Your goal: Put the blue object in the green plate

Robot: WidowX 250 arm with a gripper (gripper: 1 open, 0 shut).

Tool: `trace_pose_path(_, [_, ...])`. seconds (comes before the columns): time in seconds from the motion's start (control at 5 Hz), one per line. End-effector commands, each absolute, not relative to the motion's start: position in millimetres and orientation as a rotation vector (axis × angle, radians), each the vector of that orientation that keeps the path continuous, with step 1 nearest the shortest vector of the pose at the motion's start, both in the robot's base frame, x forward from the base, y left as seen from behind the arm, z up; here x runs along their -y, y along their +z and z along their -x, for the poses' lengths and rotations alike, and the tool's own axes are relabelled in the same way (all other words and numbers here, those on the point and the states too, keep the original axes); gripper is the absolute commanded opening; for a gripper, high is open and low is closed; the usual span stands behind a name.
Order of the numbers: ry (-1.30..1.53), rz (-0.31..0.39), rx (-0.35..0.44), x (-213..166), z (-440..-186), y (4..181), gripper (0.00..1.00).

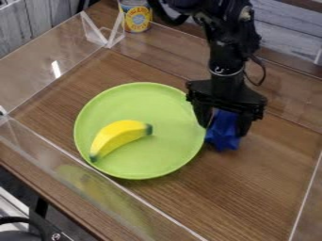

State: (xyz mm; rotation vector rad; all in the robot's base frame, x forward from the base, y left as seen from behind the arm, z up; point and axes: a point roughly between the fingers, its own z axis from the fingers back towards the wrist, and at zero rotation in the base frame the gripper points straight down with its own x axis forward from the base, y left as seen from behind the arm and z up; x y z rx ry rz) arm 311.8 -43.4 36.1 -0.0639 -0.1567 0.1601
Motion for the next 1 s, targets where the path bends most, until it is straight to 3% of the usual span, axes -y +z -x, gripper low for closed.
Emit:
trace_pose_path(0.0, [0.175,0.068,0.190,40.8,-322.0,42.4,1.00])
trace_pose_path(0.4, [0.193,0.064,0.179,38.0,-326.2,36.3,1.00])
trace_pose_path(0.6, [0.190,0.056,0.173,34.8,-327.5,35.5,0.00])
trace_pose_path(0.8, [0.175,0.041,0.166,31.9,-326.7,39.8,0.00])
